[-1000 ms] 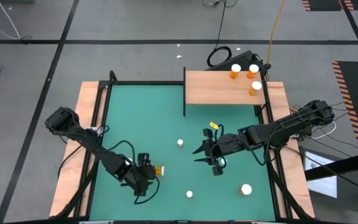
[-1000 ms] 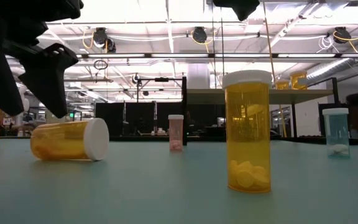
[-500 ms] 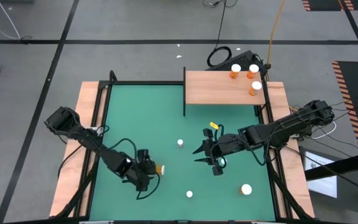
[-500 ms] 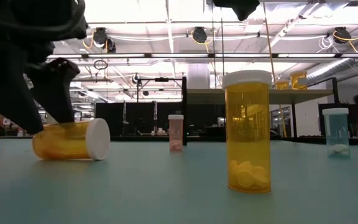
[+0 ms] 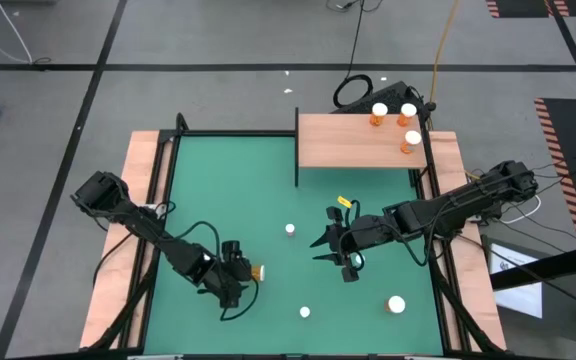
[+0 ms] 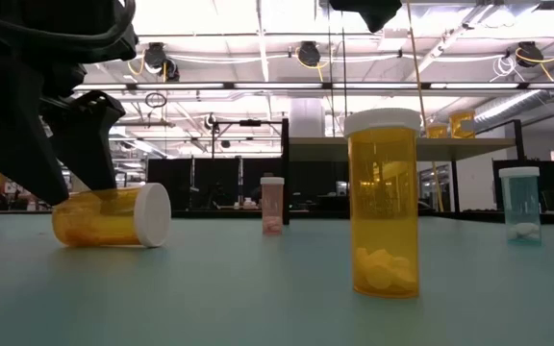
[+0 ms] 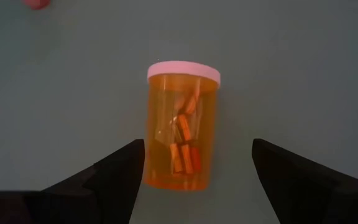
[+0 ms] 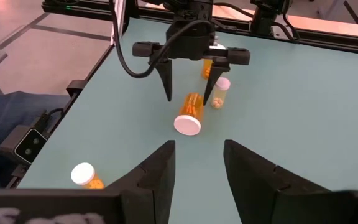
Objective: Pick and place medicine bottles onto shelf by color
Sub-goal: Put the orange pill bottle on the shelf
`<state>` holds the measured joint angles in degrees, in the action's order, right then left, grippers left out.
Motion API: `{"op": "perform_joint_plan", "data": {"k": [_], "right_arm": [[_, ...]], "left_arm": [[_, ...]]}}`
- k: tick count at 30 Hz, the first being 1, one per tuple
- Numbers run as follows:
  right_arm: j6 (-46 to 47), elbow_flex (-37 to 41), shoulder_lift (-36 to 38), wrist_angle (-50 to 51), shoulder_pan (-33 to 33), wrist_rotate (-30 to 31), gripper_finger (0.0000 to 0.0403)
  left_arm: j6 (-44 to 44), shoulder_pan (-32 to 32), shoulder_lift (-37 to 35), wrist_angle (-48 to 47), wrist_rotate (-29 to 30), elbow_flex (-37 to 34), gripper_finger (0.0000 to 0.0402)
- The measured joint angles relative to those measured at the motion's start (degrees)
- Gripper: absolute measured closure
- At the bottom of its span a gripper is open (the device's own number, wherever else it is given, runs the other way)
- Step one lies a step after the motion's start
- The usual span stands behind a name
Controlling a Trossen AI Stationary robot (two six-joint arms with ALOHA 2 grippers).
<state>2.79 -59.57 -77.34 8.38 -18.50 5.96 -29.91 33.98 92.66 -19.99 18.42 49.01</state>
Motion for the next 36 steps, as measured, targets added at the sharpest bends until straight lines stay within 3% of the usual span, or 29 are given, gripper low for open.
{"op": "perform_joint_plan", "data": {"k": [13, 27, 36], "right_arm": [[0.00, 0.00, 0.00, 0.00, 0.00, 0.00, 0.0273], [0.00, 0.00, 0.00, -0.33, 0.00, -0.02, 0.0273], [-0.02, 0.00, 0.00, -0.33, 0.00, -0.02, 0.0273]], "left_arm": [[-0.63, 0.00, 0.06, 0.56, 1.01, 0.00, 0.0101], [0.13, -0.26, 6.55, 3.43, 1.16, 0.17, 0.0102], [-0.33, -0.24, 5.88, 3.82, -0.22, 0.11, 0.0182]]}}
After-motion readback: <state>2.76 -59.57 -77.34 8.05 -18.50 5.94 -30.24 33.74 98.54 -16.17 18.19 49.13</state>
